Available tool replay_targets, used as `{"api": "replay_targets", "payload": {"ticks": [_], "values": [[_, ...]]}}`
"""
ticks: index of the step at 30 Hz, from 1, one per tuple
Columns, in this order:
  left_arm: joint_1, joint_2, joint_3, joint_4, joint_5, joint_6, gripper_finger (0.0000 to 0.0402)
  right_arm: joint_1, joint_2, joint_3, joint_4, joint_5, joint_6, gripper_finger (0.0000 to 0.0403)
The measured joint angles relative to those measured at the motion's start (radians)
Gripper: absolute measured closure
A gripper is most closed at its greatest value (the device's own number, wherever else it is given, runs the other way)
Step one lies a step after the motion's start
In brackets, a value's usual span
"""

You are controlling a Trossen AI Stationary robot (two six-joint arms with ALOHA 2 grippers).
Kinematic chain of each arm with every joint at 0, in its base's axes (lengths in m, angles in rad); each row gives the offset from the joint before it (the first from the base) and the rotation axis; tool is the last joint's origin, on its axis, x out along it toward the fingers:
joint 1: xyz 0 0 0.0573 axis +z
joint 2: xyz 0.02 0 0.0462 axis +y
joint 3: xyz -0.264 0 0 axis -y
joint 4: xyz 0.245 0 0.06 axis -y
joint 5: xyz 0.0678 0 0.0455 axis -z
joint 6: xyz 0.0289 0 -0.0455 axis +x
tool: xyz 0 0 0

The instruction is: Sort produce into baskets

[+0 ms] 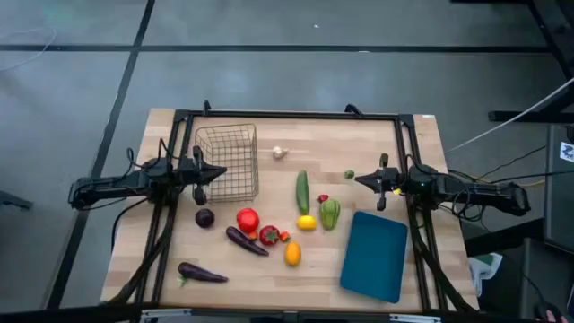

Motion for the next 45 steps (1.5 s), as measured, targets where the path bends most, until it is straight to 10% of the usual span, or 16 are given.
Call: {"api": "replay_targets", "payload": {"ticks": [45], "values": [[0.000,0.000,0.000,0.000,0.000,0.000,0.0396,0.000,0.000,-0.002,0.033,0.011,0.000,0.0397]]}}
